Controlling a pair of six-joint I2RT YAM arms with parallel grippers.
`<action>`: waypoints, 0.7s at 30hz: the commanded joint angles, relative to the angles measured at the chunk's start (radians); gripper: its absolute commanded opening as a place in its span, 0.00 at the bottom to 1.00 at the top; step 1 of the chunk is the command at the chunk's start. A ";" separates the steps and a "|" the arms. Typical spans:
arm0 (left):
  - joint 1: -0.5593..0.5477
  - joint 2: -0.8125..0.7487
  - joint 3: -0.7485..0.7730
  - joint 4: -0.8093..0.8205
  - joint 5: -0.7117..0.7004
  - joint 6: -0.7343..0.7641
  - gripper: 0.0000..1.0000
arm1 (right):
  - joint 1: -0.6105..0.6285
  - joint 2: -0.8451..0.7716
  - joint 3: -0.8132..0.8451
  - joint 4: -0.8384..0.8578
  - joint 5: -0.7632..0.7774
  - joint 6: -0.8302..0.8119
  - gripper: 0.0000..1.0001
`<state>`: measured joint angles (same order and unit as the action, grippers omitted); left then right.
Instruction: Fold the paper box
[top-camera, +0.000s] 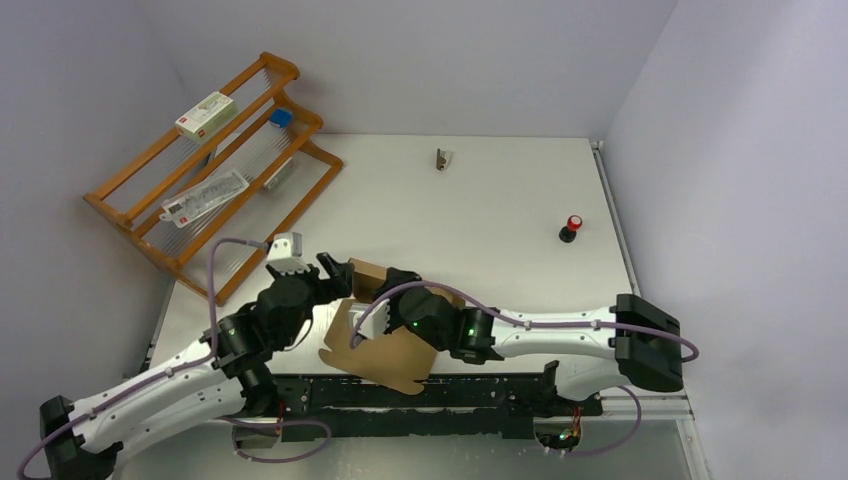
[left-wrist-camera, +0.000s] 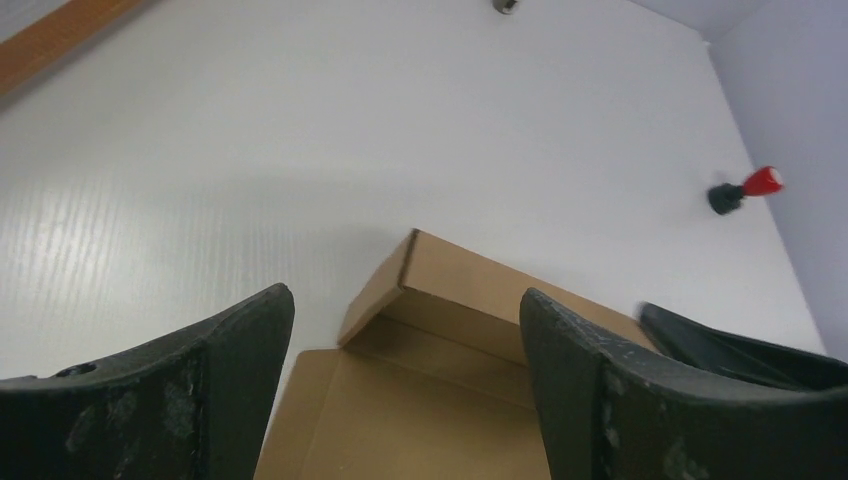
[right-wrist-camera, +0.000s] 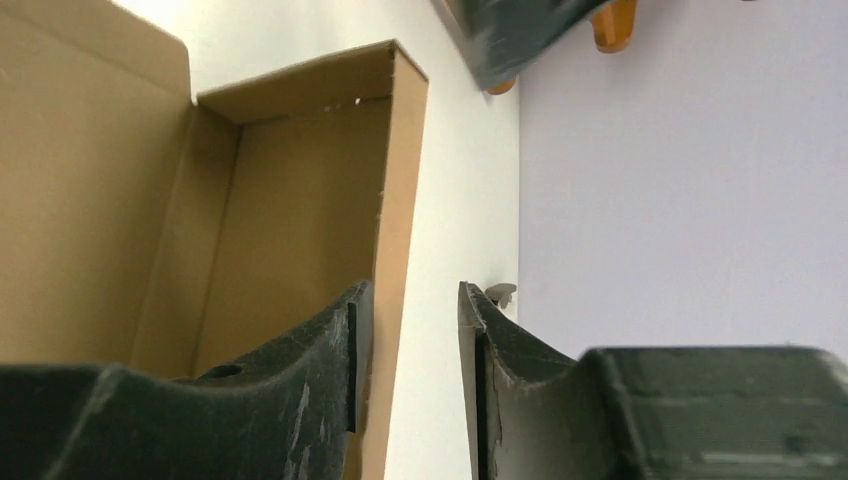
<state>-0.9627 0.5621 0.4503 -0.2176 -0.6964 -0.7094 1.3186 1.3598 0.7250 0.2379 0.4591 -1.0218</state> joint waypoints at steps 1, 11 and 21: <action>0.099 0.094 0.062 0.006 0.115 0.036 0.88 | 0.001 -0.072 0.081 -0.103 0.024 0.207 0.42; 0.418 0.237 0.093 0.106 0.546 0.082 0.85 | 0.000 -0.234 0.114 -0.306 0.142 0.707 0.52; 0.449 0.402 0.174 0.126 0.670 0.088 0.80 | -0.001 -0.339 0.181 -0.809 0.371 1.633 0.58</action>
<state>-0.5240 0.9241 0.5838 -0.1257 -0.1143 -0.6411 1.3186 1.0763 0.8925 -0.3344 0.7395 0.1452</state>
